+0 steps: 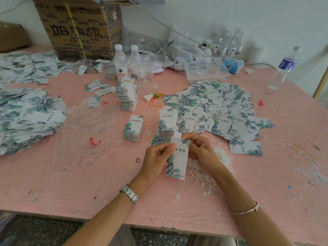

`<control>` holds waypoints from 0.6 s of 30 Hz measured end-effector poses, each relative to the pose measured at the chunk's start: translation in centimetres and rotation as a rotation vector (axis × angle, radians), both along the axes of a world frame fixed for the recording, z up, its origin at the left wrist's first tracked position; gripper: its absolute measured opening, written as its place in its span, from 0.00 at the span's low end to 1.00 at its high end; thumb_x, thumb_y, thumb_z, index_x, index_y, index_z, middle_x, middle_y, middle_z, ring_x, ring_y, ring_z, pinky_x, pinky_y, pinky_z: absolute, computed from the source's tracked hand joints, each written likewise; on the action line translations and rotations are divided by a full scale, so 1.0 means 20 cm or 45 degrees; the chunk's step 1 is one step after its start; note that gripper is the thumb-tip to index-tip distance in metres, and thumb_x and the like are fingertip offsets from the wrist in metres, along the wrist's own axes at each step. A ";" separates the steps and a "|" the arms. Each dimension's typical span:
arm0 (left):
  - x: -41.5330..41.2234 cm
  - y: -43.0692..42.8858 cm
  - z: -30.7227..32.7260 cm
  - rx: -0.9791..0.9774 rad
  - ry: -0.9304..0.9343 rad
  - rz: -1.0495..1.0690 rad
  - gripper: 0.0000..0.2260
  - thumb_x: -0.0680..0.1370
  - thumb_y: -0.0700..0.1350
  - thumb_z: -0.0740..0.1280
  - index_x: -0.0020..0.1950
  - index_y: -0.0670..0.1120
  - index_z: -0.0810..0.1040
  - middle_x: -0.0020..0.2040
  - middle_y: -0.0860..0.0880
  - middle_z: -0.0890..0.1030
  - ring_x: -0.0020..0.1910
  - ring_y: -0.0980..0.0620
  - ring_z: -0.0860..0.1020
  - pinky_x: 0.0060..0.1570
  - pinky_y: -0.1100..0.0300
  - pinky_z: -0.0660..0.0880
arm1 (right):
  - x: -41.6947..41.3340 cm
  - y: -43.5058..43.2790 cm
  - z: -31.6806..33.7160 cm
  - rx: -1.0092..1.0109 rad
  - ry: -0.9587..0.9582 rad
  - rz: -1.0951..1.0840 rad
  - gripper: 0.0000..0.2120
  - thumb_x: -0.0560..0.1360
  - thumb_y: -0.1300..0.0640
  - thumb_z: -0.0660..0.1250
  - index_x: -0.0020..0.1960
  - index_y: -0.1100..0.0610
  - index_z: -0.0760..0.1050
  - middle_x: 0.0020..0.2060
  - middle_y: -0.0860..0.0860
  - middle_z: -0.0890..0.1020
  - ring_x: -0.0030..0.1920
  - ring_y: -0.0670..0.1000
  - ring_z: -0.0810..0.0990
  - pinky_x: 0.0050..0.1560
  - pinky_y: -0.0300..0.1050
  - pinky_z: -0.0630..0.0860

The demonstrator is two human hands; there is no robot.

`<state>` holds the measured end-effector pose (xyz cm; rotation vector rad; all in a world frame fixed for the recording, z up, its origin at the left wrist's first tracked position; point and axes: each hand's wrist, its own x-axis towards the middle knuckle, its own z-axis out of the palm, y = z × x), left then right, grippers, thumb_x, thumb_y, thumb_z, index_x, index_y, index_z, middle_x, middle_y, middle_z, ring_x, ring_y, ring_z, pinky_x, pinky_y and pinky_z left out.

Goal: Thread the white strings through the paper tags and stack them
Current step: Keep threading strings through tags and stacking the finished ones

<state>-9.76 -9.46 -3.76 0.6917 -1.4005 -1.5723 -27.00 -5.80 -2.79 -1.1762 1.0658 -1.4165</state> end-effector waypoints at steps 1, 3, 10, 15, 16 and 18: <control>0.00 0.00 0.00 -0.003 -0.005 0.001 0.07 0.76 0.46 0.69 0.50 0.50 0.86 0.45 0.47 0.87 0.43 0.54 0.82 0.42 0.62 0.78 | 0.00 0.00 0.00 -0.001 -0.011 0.003 0.05 0.75 0.58 0.69 0.47 0.50 0.83 0.29 0.53 0.67 0.26 0.46 0.56 0.26 0.35 0.58; 0.00 0.00 0.00 -0.007 -0.018 0.006 0.07 0.77 0.46 0.69 0.51 0.51 0.86 0.45 0.48 0.87 0.43 0.54 0.82 0.42 0.62 0.78 | 0.00 0.00 0.01 0.001 -0.018 0.005 0.08 0.75 0.60 0.66 0.46 0.50 0.83 0.33 0.59 0.65 0.27 0.49 0.54 0.26 0.36 0.57; 0.01 0.00 -0.02 -0.071 -0.076 -0.004 0.07 0.80 0.40 0.68 0.54 0.44 0.85 0.48 0.47 0.87 0.48 0.52 0.85 0.48 0.60 0.81 | 0.01 0.01 0.01 0.035 0.026 0.025 0.09 0.75 0.62 0.65 0.46 0.52 0.83 0.30 0.60 0.66 0.26 0.46 0.58 0.26 0.35 0.60; 0.01 0.02 -0.03 -0.248 -0.258 0.189 0.11 0.74 0.56 0.71 0.52 0.53 0.84 0.46 0.54 0.86 0.43 0.52 0.82 0.42 0.52 0.79 | 0.01 0.01 0.02 0.037 0.009 0.096 0.10 0.75 0.65 0.65 0.44 0.52 0.82 0.25 0.46 0.70 0.24 0.43 0.59 0.25 0.33 0.60; 0.01 0.03 -0.03 -0.327 -0.285 0.252 0.13 0.73 0.57 0.71 0.54 0.54 0.83 0.47 0.55 0.85 0.43 0.54 0.81 0.41 0.55 0.76 | 0.01 0.01 0.02 0.041 -0.001 0.090 0.10 0.74 0.65 0.65 0.44 0.53 0.82 0.25 0.46 0.70 0.23 0.43 0.59 0.25 0.33 0.60; 0.02 0.02 -0.03 -0.563 -0.315 0.386 0.13 0.74 0.54 0.72 0.57 0.54 0.80 0.49 0.56 0.81 0.47 0.54 0.78 0.42 0.64 0.71 | 0.01 0.02 0.02 0.052 -0.016 0.073 0.11 0.73 0.66 0.65 0.43 0.54 0.82 0.25 0.47 0.69 0.23 0.43 0.59 0.25 0.33 0.60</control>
